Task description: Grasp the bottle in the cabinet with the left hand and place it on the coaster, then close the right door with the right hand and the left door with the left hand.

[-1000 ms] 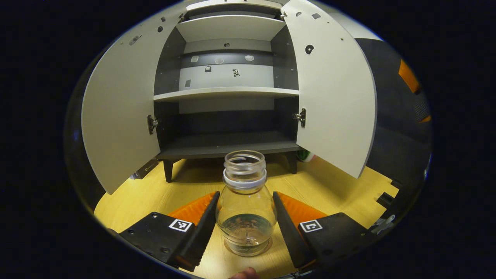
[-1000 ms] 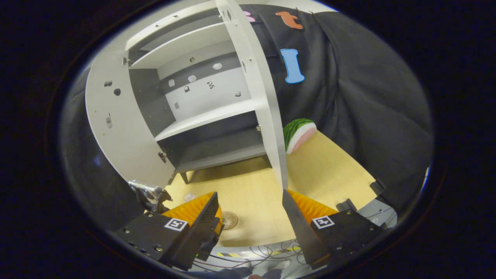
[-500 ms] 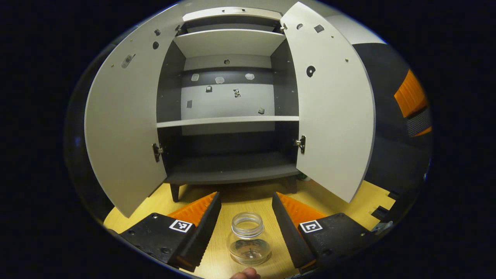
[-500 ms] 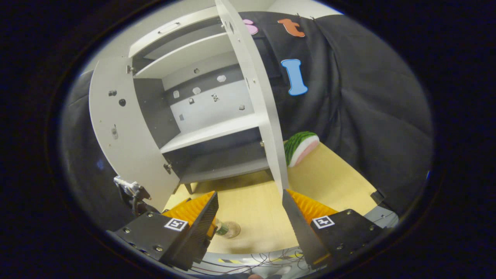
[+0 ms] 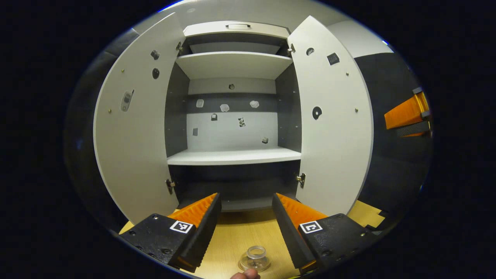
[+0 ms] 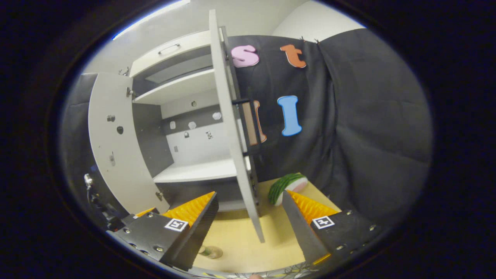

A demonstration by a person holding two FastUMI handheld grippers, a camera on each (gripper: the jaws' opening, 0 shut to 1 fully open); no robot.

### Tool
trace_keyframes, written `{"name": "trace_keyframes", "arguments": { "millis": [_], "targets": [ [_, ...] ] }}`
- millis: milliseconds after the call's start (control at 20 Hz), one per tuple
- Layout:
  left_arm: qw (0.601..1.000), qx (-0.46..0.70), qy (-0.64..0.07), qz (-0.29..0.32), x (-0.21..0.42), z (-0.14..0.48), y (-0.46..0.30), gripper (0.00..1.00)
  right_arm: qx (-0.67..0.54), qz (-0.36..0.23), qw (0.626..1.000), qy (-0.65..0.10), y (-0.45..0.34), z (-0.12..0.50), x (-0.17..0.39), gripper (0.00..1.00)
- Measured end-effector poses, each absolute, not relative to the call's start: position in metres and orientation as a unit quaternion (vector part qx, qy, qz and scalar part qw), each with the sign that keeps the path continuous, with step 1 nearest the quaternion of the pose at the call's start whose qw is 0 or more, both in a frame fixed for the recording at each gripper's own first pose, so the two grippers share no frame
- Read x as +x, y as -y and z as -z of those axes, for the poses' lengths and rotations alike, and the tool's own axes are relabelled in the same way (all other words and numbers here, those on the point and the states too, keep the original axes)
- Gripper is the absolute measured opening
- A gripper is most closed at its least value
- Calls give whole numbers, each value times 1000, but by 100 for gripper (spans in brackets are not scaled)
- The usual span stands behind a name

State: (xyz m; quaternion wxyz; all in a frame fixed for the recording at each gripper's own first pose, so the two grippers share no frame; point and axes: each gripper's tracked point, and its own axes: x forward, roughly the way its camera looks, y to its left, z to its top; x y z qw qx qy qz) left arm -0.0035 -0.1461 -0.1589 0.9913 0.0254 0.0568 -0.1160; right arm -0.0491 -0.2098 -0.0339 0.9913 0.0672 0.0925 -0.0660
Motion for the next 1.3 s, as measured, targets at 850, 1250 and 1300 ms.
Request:
{"name": "trace_keyframes", "arguments": {
  "millis": [850,1250,1300],
  "targets": [
    [994,12,-94,45,-22,150,85,86,28,12,997,-76,229,17,19,98],
    [996,10,-87,26,-28,137,62,86,60,-53,994,-76,162,28,39,98],
    [996,10,-86,21,-28,137,56,86,56,-61,994,-72,153,26,41,98]
  ]
}}
